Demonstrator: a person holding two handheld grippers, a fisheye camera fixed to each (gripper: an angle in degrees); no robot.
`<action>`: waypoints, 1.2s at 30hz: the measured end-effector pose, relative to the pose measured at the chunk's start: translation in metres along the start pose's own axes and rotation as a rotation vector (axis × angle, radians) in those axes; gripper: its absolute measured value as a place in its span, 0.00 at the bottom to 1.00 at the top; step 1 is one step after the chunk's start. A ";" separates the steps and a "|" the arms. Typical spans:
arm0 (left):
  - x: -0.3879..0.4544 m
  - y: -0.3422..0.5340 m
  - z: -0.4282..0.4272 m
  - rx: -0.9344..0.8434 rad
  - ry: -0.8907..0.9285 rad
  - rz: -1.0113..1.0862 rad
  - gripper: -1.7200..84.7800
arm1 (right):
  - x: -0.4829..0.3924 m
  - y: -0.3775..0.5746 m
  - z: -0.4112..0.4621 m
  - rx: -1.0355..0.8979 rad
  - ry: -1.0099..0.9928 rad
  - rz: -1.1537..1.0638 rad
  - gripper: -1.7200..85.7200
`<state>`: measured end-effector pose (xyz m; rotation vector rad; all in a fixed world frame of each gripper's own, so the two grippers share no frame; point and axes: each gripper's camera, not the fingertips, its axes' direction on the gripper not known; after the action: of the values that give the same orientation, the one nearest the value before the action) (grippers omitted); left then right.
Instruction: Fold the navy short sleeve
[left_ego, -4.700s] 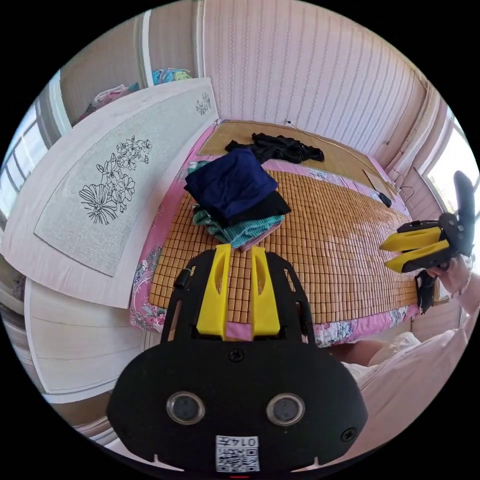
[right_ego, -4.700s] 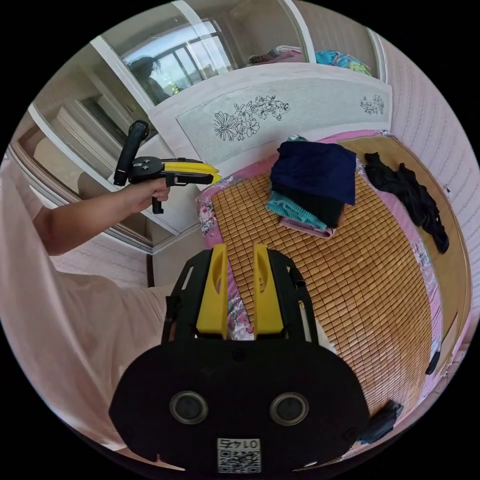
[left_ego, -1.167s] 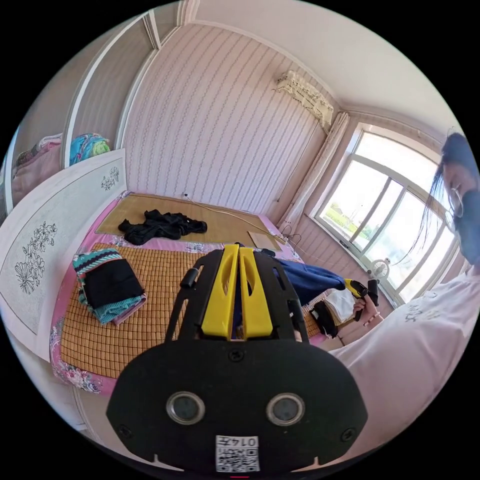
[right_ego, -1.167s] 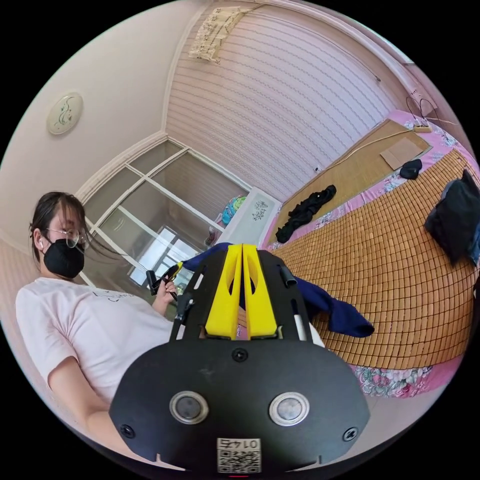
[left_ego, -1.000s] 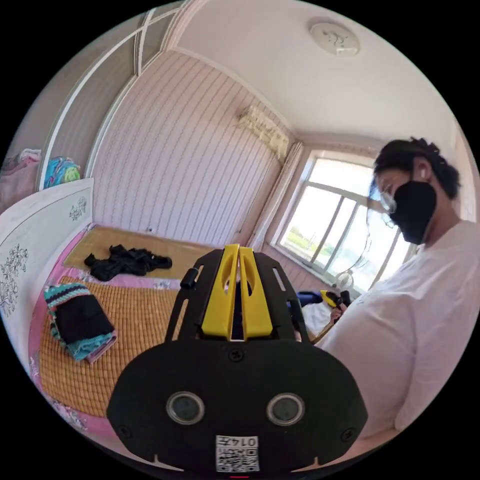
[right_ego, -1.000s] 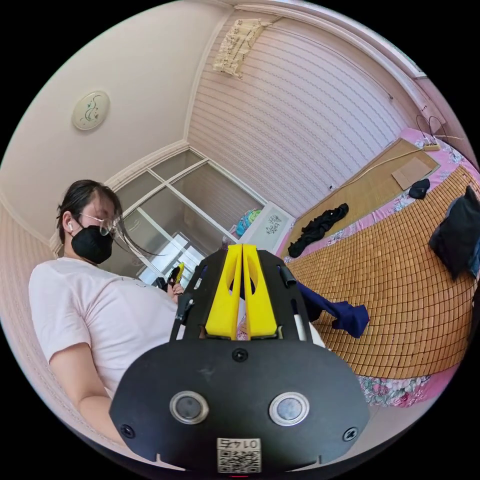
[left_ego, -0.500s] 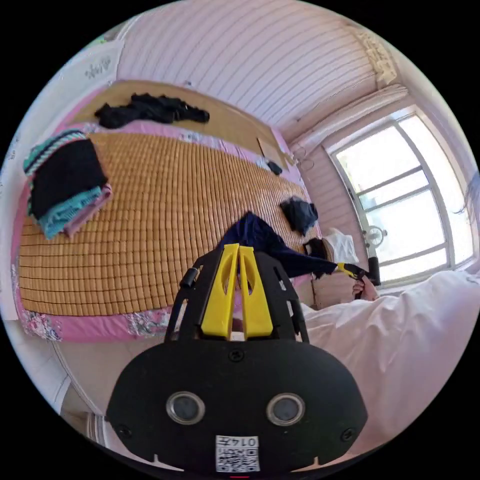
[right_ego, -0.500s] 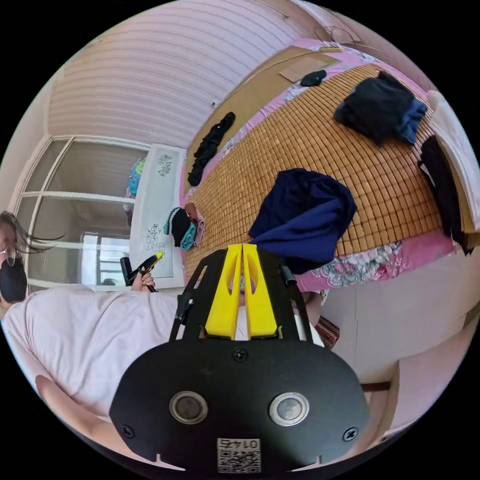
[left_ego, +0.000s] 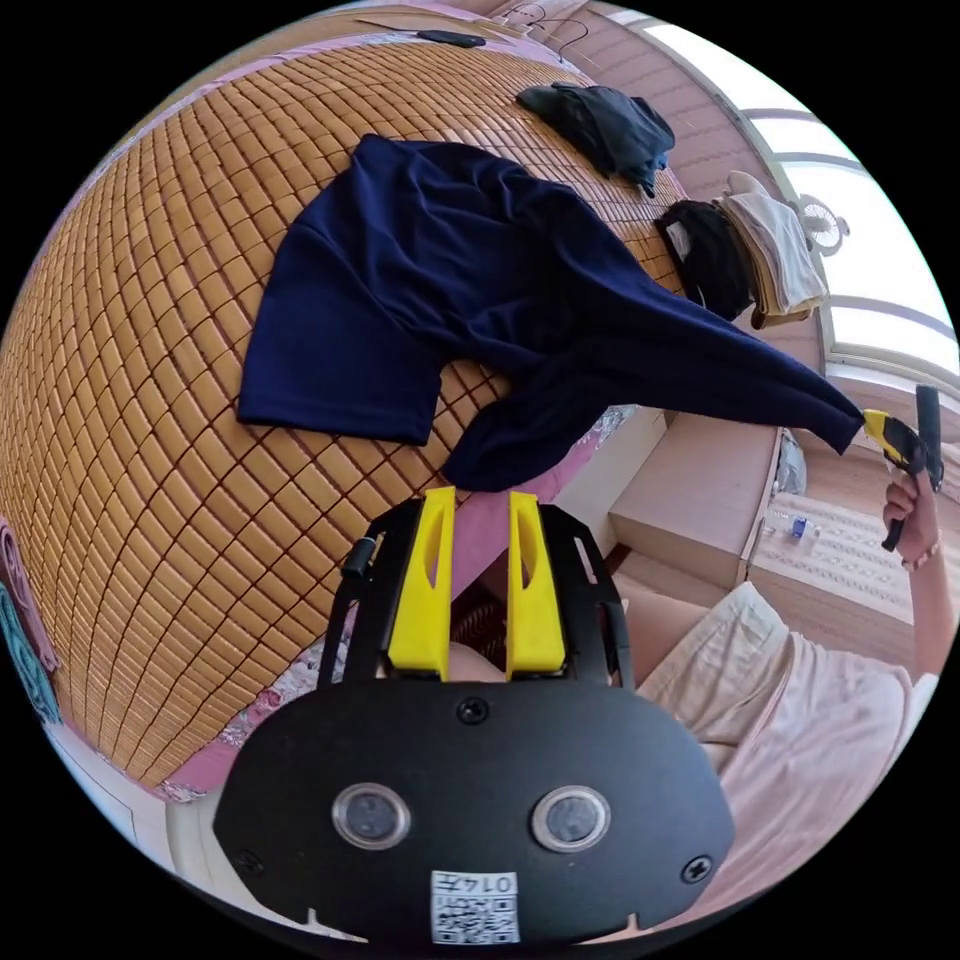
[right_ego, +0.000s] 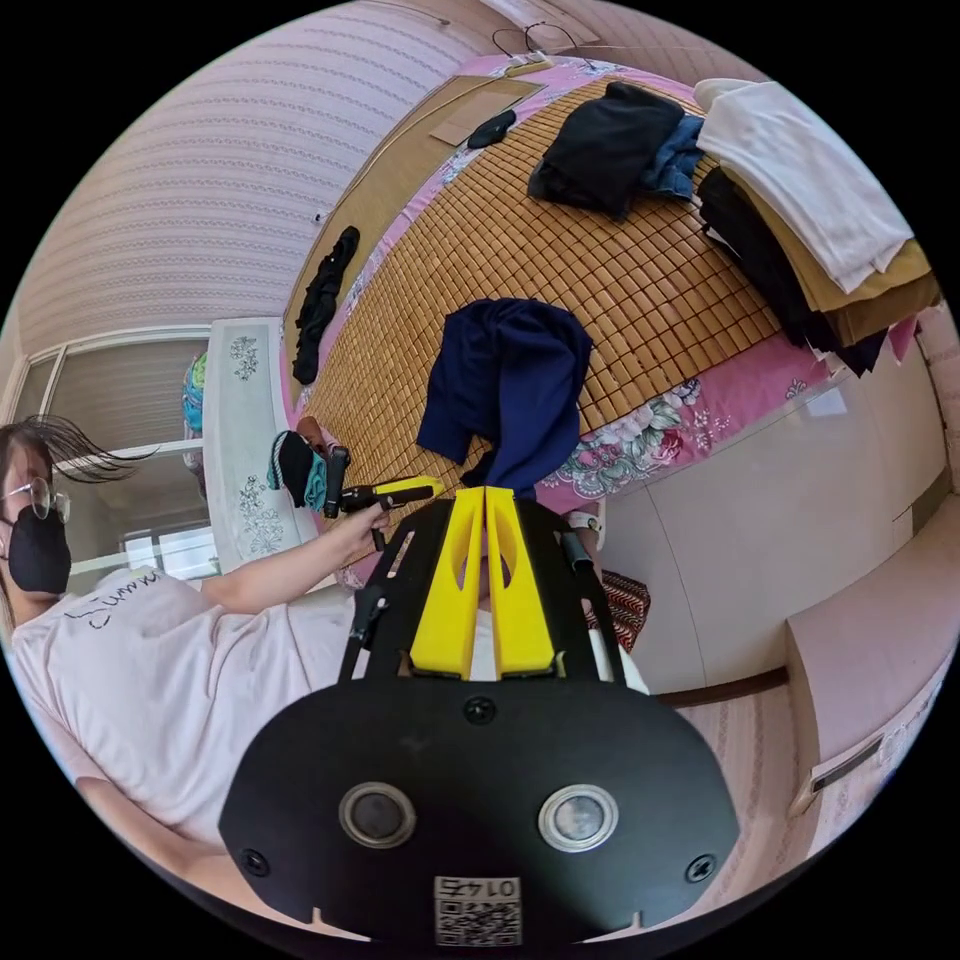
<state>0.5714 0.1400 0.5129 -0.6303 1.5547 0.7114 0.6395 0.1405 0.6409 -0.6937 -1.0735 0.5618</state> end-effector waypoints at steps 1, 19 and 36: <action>-0.001 -0.006 0.009 -0.002 0.002 0.000 0.13 | 0.000 0.000 -0.002 -0.003 0.001 0.003 0.02; -0.031 0.103 -0.120 0.304 0.182 -0.126 0.01 | -0.038 0.021 -0.080 0.327 -0.193 -0.127 0.02; 0.049 0.471 -0.569 1.348 -0.118 0.158 0.01 | -0.128 0.079 -0.115 0.728 -0.717 -0.479 0.02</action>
<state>-0.1592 0.0239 0.5359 0.5324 1.5890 -0.2730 0.6914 0.0750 0.4710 0.4427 -1.5028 0.7355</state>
